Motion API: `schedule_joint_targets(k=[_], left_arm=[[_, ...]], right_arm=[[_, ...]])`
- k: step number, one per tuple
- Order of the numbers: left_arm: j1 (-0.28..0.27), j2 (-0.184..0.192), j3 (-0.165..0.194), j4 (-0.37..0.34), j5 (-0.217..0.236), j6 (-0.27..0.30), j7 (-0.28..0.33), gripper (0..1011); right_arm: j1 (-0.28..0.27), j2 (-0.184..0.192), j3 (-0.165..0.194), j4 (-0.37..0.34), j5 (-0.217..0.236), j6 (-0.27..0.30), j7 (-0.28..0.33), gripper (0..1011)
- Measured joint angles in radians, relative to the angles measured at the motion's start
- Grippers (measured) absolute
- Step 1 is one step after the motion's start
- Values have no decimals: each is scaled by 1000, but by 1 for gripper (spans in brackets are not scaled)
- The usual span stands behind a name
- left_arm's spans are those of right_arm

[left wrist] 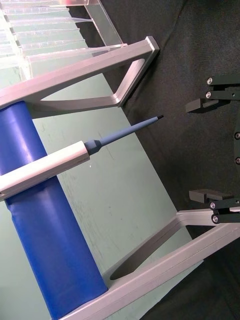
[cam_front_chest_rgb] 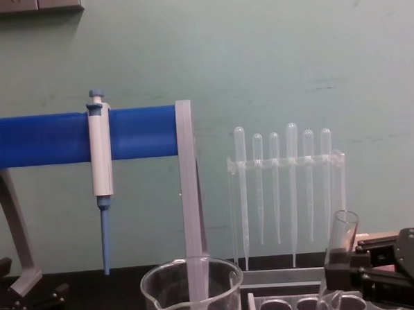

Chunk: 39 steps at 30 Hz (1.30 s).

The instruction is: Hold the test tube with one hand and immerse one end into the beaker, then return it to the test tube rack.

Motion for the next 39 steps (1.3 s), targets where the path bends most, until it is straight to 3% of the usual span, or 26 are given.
schedule_joint_targets(k=[13,21,27,39], left_arm=[[0,0,0,0,0,0,0,1000],[0,0,0,0,0,0,0,1000],[0,0,0,0,0,0,0,1000],[0,0,0,0,0,0,0,1000]], right_arm=[[18,13,2,-19,14,28,1,248],[53,45,20,-83,65,76,7,243],[83,88,26,-152,96,129,12,242],[116,131,27,-209,143,173,10,242]])
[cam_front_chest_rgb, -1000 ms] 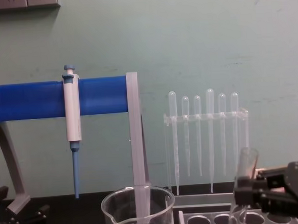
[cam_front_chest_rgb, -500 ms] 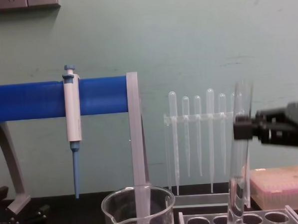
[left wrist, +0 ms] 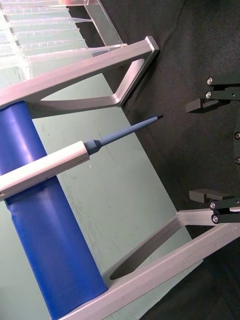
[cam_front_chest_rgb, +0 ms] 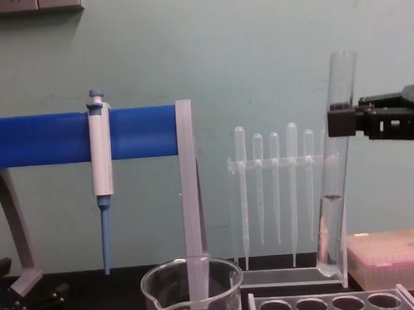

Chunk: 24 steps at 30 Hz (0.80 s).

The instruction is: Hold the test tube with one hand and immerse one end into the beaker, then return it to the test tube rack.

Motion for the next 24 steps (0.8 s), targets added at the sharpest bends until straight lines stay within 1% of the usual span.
schedule_joint_targets(k=[12,24], left_arm=[[0,0,0,0,0,0,0,1000],[0,0,0,0,0,0,0,1000]], right_arm=[[33,8,-15,0,9,1,-7,242],[32,8,-16,1,10,1,-8,242]])
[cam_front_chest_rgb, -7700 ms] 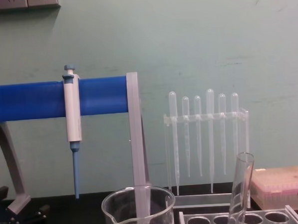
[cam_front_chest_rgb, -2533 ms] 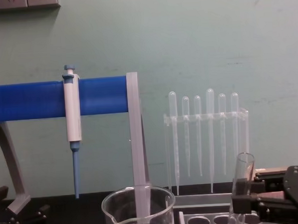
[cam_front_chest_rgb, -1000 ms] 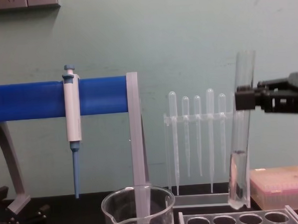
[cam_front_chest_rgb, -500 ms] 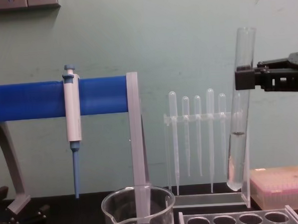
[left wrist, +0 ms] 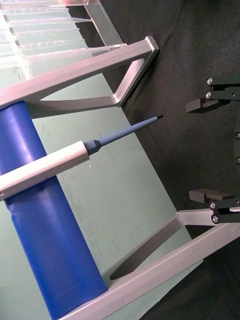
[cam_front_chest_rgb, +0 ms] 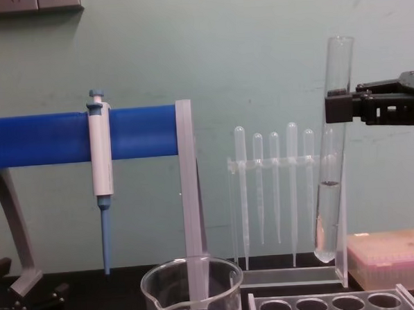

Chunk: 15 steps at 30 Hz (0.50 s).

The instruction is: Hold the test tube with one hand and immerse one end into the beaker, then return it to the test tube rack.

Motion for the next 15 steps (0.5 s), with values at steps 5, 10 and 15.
schedule_joint_targets(k=[5,10,15], left_arm=[[0,0,0,0,0,0,0,1000],[0,0,0,0,0,0,0,1000],[0,0,0,0,0,0,0,1000]], right_arm=[[0,0,0,0,0,0,0,242],[-1,0,1,-1,0,0,0,242],[-1,0,1,-1,0,0,0,242]])
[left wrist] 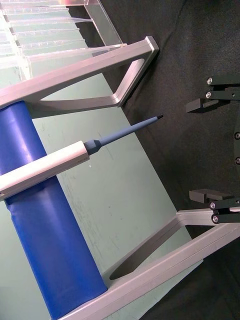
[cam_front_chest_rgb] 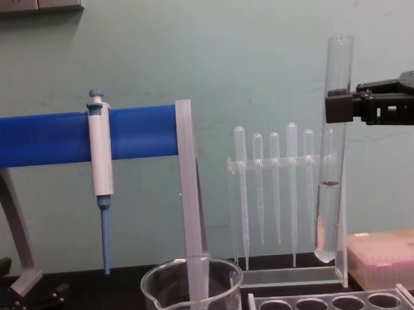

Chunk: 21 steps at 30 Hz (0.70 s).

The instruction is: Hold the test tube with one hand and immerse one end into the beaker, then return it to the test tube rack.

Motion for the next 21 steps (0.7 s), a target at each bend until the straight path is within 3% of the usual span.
schedule_joint_targets(k=[21], left_arm=[[0,0,0,0,0,0,0,1000]], right_arm=[[0,0,0,0,0,0,0,242]])
